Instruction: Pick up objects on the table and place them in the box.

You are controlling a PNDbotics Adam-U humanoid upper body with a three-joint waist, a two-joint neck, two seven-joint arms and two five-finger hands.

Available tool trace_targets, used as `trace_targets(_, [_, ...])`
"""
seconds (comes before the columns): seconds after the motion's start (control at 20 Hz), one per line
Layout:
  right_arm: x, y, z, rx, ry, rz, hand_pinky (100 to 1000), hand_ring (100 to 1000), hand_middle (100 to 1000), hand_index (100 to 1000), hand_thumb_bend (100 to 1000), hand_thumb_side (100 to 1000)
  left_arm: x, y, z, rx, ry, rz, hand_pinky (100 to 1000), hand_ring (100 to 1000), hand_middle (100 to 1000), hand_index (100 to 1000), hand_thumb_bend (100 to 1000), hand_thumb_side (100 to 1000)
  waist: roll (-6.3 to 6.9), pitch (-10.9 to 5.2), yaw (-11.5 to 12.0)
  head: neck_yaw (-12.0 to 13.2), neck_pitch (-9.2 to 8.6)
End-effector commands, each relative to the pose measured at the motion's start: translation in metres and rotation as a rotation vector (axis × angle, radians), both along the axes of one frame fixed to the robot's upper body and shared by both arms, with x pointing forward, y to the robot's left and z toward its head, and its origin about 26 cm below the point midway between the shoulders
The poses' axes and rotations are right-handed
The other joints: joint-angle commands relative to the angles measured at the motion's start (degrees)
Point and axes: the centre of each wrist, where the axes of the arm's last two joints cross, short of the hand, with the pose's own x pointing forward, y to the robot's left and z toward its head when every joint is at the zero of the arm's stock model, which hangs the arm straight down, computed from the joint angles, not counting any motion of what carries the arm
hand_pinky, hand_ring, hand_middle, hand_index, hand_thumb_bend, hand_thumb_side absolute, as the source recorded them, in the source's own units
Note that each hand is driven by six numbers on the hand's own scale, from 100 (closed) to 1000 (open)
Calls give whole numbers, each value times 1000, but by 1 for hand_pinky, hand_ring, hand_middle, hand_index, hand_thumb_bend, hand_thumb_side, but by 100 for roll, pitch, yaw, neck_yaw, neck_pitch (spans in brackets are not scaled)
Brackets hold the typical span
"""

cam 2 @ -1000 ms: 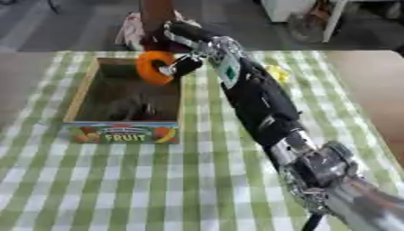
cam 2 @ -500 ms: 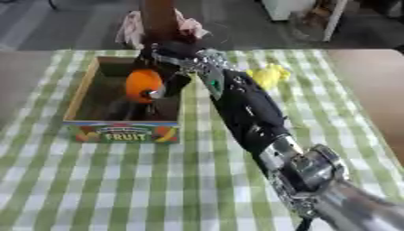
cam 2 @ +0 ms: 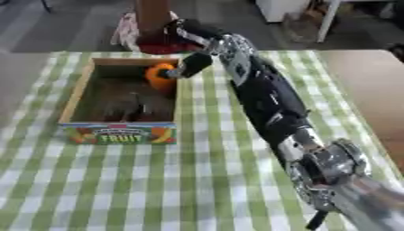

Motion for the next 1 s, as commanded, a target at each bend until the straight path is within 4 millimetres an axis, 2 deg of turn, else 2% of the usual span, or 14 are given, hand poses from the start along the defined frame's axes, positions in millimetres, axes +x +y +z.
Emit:
trace_targets(0.05, [-6,-40,21,15,-38,-111,646,689,735,844,468,476,0,7,8,22,-24,16,568,592,556,733,100,840,13,-95,-15,43,27])
trace_targets(0.25, [-10,-71,9,19,-2,-284,653,709,752,844,467,476,-1,8,8,22,-24,20,568,592,556,733,100,840,27,-89,-46,64,12])
trace_targets(0.4, [-12,-85,-4,17,23,-402,711,789,814,853,468,490,-1,8,7,23,-23,22,568,593,556,734,100,840,45,-85,-67,77,8])
trace_targets(0.65, [-17,-103,-30,-44,103,-528,754,847,852,873,478,557,-1,8,6,22,-22,24,568,593,556,734,100,841,66,-81,-86,87,2])
trace_targets(1.0, [-25,-120,-53,-95,182,-617,756,849,847,873,478,570,-2,9,6,22,-21,29,568,593,556,734,100,841,85,-80,-96,96,-3])
